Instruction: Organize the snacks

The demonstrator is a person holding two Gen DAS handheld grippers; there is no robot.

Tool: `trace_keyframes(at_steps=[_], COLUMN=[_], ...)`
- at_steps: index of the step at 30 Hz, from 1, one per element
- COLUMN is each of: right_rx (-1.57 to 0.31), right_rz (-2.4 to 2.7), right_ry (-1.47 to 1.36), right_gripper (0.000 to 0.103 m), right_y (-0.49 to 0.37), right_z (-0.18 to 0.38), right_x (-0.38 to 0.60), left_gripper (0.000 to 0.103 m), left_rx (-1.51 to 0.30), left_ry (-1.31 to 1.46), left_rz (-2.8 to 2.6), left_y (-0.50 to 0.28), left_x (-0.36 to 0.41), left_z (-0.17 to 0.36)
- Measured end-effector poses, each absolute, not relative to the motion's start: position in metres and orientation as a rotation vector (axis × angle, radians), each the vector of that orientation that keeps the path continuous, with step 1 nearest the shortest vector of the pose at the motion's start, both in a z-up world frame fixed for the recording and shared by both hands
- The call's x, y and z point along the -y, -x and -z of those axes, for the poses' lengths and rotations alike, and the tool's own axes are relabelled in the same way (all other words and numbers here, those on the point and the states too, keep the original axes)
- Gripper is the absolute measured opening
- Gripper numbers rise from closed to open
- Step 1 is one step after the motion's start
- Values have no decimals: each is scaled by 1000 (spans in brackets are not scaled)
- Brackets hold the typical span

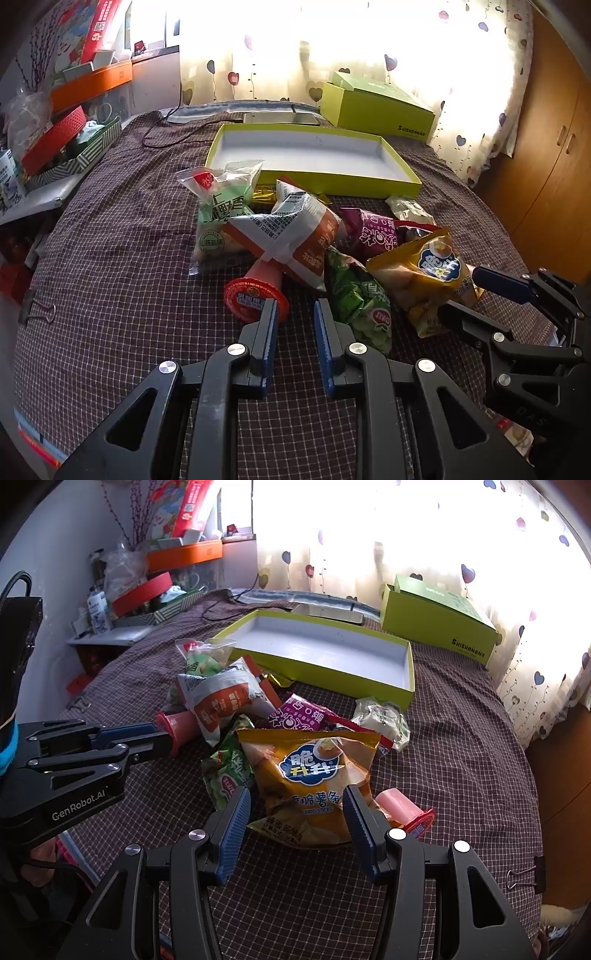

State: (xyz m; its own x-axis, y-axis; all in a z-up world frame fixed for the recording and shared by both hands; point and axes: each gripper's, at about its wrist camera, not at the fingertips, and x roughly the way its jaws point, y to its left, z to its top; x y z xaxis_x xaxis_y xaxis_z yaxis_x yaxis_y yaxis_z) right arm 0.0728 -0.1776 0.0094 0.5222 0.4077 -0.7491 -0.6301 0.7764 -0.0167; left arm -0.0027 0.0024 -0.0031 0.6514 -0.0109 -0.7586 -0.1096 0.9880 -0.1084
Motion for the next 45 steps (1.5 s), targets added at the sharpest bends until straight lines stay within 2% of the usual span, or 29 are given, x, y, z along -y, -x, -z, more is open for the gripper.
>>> trace_keyframes(at_steps=[45], right_rx=[-809], right_rz=[-634], right_ry=[303], right_gripper=[52], right_y=[-73], right_z=[-9], right_x=[176], left_gripper=[21], left_rx=[-868], left_ry=[151], left_rz=[-55], left_y=[5], left_x=[-1], left_z=[7])
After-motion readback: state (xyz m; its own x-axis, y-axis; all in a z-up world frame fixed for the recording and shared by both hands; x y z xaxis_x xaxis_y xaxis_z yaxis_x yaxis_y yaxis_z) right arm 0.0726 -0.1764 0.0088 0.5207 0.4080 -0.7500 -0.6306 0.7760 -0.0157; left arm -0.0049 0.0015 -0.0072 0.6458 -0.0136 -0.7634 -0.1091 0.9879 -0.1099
